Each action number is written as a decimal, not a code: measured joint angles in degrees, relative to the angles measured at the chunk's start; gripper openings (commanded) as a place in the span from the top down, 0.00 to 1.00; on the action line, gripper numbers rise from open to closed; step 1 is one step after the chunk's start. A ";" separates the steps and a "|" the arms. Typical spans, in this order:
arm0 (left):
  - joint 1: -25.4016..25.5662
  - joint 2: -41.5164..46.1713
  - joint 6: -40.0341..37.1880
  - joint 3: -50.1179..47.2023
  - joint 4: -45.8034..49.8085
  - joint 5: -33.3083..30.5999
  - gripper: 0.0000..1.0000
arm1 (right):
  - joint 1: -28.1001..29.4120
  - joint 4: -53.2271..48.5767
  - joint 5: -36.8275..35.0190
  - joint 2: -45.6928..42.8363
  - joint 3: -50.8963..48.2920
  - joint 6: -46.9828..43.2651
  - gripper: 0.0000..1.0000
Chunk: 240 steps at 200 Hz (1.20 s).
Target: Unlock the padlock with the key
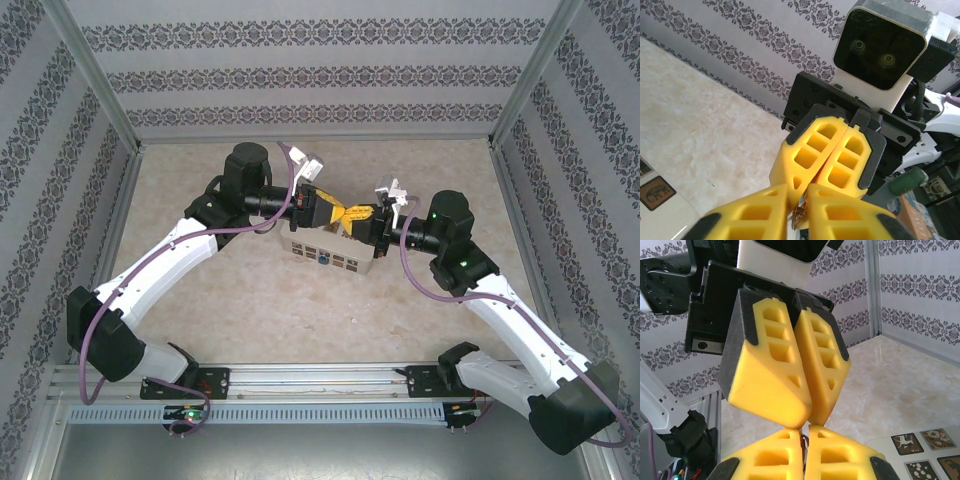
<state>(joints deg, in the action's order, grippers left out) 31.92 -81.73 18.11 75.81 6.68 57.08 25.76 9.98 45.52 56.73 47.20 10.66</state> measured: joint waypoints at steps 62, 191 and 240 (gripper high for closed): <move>0.02 0.24 -0.52 -0.04 0.02 -1.20 1.00 | 0.00 -0.20 -1.29 0.00 0.00 1.36 0.85; 0.33 2.62 -2.27 -0.68 0.24 -3.45 1.00 | -1.66 2.49 1.99 -3.13 -2.49 10.71 0.61; 0.33 2.62 -2.54 -1.14 0.24 -3.58 1.00 | -1.60 4.90 3.78 0.20 -2.49 13.90 0.69</move>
<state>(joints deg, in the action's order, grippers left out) 32.25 -79.11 15.57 74.67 6.92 53.49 24.16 14.87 49.30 56.93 44.71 24.56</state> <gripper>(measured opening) 0.041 0.335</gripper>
